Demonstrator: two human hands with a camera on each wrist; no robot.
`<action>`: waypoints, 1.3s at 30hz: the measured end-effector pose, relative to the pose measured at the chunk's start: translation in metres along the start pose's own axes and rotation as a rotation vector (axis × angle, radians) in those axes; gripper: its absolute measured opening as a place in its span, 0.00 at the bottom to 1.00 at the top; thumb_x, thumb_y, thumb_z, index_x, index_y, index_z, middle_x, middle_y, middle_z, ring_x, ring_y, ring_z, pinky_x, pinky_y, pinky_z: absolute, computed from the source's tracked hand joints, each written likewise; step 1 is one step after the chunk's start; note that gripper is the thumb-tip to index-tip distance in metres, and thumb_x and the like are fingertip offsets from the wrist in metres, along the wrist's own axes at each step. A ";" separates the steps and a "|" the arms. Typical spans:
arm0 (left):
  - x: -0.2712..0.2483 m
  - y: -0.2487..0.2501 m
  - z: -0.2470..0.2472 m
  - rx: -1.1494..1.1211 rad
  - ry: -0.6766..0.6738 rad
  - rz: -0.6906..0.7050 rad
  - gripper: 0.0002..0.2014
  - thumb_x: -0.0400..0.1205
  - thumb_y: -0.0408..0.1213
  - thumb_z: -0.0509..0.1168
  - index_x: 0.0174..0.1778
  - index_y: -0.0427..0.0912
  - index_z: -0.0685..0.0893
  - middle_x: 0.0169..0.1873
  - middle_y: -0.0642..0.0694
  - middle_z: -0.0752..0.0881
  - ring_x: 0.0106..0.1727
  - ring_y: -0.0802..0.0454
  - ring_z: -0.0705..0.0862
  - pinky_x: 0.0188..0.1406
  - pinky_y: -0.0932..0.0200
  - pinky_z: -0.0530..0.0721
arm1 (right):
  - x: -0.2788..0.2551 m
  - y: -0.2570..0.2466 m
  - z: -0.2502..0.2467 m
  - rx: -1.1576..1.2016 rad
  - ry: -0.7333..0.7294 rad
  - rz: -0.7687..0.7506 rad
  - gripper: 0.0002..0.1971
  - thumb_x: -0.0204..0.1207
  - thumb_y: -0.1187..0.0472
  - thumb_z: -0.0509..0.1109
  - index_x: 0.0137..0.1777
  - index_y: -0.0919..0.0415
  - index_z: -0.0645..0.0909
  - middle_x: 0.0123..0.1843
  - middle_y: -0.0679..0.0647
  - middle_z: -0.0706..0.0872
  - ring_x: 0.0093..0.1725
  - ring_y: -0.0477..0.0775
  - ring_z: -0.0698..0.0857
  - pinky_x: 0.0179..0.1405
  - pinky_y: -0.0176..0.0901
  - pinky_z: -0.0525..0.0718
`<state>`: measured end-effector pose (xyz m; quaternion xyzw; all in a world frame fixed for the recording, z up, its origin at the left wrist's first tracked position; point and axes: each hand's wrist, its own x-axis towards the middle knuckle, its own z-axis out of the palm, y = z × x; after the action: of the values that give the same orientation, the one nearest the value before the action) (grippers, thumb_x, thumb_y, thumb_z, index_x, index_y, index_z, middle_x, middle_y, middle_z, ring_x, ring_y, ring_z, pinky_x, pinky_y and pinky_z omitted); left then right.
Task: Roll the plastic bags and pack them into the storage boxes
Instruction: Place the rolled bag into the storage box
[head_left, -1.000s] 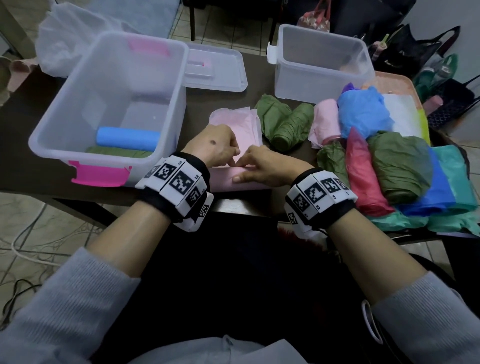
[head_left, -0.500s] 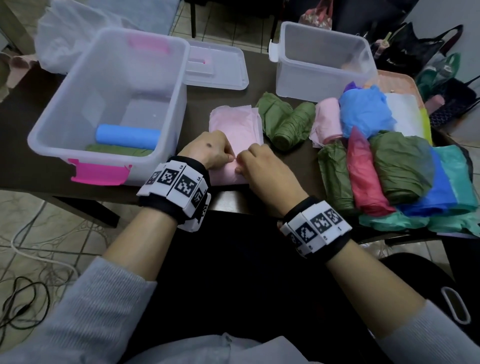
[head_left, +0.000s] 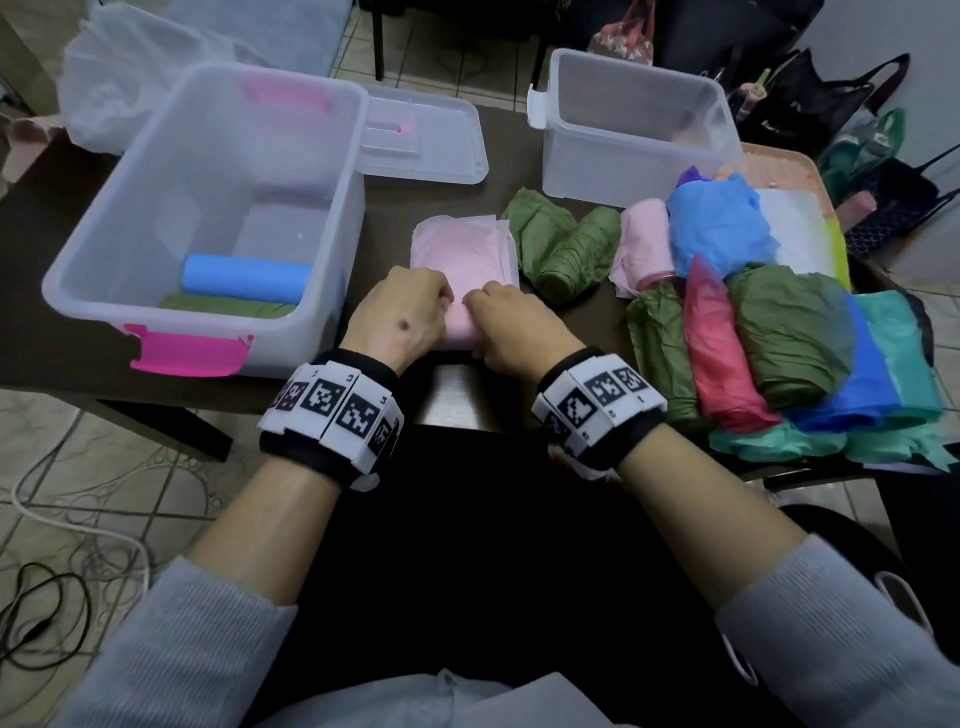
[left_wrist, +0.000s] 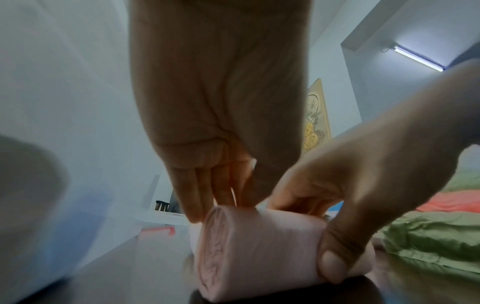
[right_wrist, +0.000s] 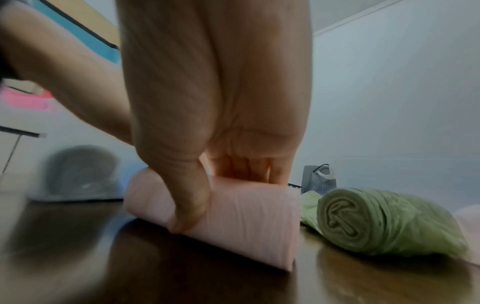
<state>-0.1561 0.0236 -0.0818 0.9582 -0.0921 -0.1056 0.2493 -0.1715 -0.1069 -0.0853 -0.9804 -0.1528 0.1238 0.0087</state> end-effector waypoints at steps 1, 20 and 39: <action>-0.002 0.001 -0.001 -0.003 -0.034 0.009 0.17 0.79 0.31 0.57 0.61 0.39 0.83 0.60 0.35 0.83 0.61 0.37 0.80 0.62 0.49 0.79 | 0.004 0.002 -0.002 0.026 -0.017 0.004 0.21 0.76 0.62 0.66 0.68 0.65 0.70 0.65 0.62 0.75 0.65 0.63 0.76 0.59 0.52 0.73; 0.006 0.017 -0.011 0.191 -0.461 -0.030 0.19 0.73 0.46 0.75 0.59 0.47 0.86 0.53 0.47 0.87 0.54 0.47 0.84 0.58 0.55 0.82 | -0.057 -0.018 0.005 0.027 0.141 0.082 0.15 0.79 0.67 0.57 0.65 0.62 0.70 0.63 0.59 0.74 0.64 0.61 0.73 0.58 0.48 0.70; 0.000 0.009 -0.009 0.061 -0.153 0.044 0.25 0.65 0.34 0.80 0.60 0.45 0.86 0.54 0.41 0.87 0.55 0.43 0.85 0.55 0.54 0.82 | 0.015 0.019 -0.028 0.233 -0.282 0.080 0.25 0.75 0.65 0.68 0.73 0.57 0.71 0.71 0.54 0.78 0.68 0.54 0.76 0.60 0.39 0.72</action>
<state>-0.1546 0.0197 -0.0695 0.9522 -0.1352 -0.1703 0.2145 -0.1454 -0.1203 -0.0628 -0.9511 -0.0979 0.2770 0.0958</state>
